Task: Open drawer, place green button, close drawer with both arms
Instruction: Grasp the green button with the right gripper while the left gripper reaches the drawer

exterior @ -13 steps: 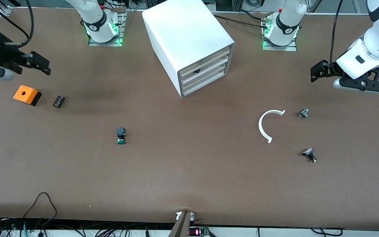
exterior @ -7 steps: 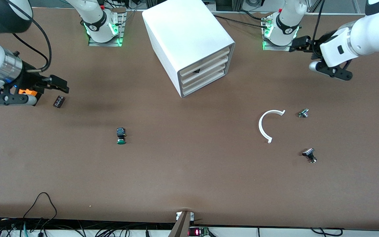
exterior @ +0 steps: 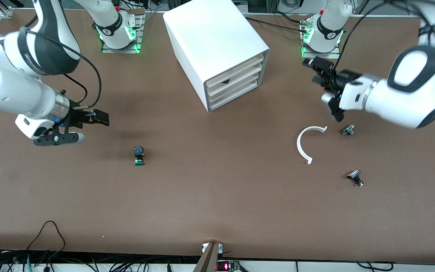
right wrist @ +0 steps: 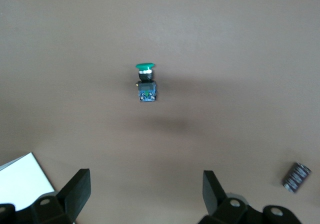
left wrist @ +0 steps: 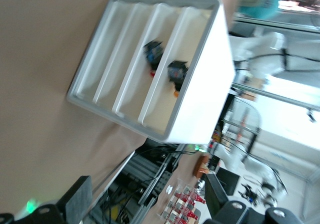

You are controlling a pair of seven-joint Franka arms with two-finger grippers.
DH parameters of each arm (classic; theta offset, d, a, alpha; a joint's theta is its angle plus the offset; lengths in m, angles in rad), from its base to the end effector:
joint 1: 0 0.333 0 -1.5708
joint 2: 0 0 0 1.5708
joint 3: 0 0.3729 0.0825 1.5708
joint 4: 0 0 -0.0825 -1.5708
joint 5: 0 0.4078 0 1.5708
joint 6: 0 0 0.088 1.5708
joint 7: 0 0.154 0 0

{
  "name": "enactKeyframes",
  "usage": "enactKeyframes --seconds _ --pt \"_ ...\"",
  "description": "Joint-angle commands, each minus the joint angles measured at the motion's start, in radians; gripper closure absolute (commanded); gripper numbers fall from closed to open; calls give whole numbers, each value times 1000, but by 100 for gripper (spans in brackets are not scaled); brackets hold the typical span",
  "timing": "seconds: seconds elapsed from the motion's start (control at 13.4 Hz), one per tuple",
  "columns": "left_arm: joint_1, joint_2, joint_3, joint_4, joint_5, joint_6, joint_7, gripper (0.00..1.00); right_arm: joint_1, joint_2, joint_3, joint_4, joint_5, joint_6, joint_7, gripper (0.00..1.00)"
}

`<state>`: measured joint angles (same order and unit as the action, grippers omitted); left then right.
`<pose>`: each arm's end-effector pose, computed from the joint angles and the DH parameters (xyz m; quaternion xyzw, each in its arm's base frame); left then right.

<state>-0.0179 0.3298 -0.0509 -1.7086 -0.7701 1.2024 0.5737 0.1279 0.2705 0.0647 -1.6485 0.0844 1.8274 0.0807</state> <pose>0.5578 -0.1577 0.4268 0.8060 -0.2507 -0.2682 0.4643 0.6506 0.1341 0.4482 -0.9969 -0.0425 0.0518 0.0423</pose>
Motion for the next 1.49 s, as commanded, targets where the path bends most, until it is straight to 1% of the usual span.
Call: enactKeyframes --seconds 0.0,0.15,0.3,0.37,0.45,0.52,0.6,0.67,0.97,1.04,1.12,1.19,1.27,1.34,1.41 --pt "1 84 -3 24 -49 44 219 1 22 58 -5 1 -5 58 -15 1" --pt "4 87 -3 24 -51 57 232 1 30 84 -5 -49 -37 151 -45 1" --pt "7 90 -3 21 -78 81 238 1 32 99 -5 -135 -37 280 -85 1" --pt "-2 109 -4 21 -80 106 270 1 32 105 -5 -180 -37 356 -84 1" --pt "-37 141 -18 23 -93 176 341 1 39 128 -5 -203 -37 407 -84 1" --pt "-83 176 -41 21 -113 254 401 2 47 157 -5 -215 -37 443 -75 1" --pt "-115 187 -43 14 -120 323 422 2 58 177 -5 -230 -35 479 -70 1" --pt "-132 190 -43 -2 -120 345 419 3 59 193 -5 -244 -35 524 -68 1" --pt "-131 259 -46 -61 -133 462 471 3 74 252 -5 -254 -32 625 -65 1" --pt "-135 268 -47 -92 -190 500 482 3 76 265 -5 -261 -32 651 -65 1" --pt "-142 279 -49 -170 -295 531 494 10 82 277 -5 -290 -32 712 -65 1" --pt "-140 291 -49 -201 -325 531 530 19 93 286 -5 -306 -31 748 -65 1" --pt "-142 294 -49 -227 -333 531 575 26 93 295 -5 -315 -31 771 -65 1" --pt "-140 295 -50 -250 -343 531 596 36 93 306 -5 -316 -32 780 -67 1" --pt "-140 291 -50 -268 -354 526 603 41 93 312 -5 -321 -31 786 -65 1"
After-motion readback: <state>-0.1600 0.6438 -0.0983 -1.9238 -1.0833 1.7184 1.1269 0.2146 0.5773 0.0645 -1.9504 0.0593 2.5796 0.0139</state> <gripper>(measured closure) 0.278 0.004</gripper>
